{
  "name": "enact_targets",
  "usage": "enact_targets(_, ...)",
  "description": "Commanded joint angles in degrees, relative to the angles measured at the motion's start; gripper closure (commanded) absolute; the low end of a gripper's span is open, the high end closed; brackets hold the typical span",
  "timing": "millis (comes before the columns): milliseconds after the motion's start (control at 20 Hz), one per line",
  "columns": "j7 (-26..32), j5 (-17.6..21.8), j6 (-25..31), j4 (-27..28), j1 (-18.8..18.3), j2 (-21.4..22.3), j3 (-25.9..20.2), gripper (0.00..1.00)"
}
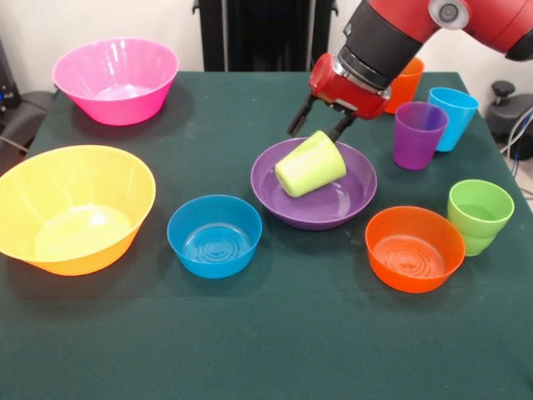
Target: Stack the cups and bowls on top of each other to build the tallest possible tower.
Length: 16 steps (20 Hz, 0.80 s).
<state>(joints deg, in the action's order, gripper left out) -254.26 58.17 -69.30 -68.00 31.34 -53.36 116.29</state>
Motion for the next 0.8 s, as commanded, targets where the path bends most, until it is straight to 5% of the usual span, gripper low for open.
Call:
enact_targets(50,-16.38,1.32,3.16,8.15,-1.69,-2.17,-0.82,0.0)
enact_targets(800,-15.5,2.29,6.05,10.96,-0.8,-0.35,-3.94,0.0)
